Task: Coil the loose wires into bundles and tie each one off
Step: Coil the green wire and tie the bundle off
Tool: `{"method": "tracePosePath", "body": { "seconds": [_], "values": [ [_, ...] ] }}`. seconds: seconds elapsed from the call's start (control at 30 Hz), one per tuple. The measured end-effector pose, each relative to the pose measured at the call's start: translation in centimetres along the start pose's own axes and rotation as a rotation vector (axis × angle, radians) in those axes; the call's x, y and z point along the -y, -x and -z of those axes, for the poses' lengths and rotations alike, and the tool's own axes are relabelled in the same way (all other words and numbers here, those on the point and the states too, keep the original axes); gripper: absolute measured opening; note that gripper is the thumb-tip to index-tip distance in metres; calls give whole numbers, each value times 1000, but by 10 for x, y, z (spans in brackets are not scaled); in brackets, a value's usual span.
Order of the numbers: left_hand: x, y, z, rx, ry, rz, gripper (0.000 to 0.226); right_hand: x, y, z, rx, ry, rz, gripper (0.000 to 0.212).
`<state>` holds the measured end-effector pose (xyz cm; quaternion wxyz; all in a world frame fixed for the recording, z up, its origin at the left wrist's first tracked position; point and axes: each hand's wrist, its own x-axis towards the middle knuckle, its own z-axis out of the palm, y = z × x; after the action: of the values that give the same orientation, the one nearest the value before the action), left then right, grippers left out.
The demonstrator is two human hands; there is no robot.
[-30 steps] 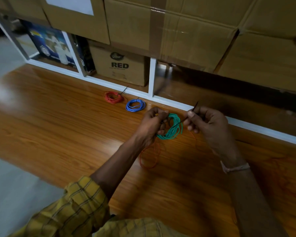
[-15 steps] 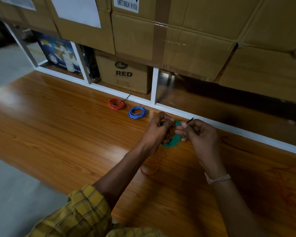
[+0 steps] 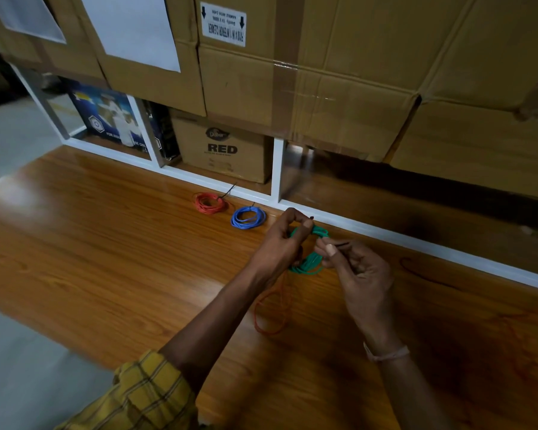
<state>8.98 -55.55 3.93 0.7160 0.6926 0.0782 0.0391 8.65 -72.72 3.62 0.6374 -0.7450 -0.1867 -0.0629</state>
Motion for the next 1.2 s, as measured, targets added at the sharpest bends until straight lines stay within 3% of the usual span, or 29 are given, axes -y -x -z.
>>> {"method": "tracePosePath", "body": {
  "seconds": [0.2,0.4,0.6,0.8,1.2],
  "values": [
    [-7,0,-2,44,73,40,14,-3,7,-8,10,59,44,16],
    [-8,-1,-3,-93,116,2,13,1,6,-12,-39,-26,24,14],
    [-14,1,-5,-181,190,15,31,13,-3,-8,-73,-79,-2,14],
    [-15,4,-3,-132,94,-14,5,16,-13,-5,-91,-12,36,10],
    [-28,14,-9,-208,-83,-138,13,43,-30,0,-61,-258,-140,23]
  ]
}}
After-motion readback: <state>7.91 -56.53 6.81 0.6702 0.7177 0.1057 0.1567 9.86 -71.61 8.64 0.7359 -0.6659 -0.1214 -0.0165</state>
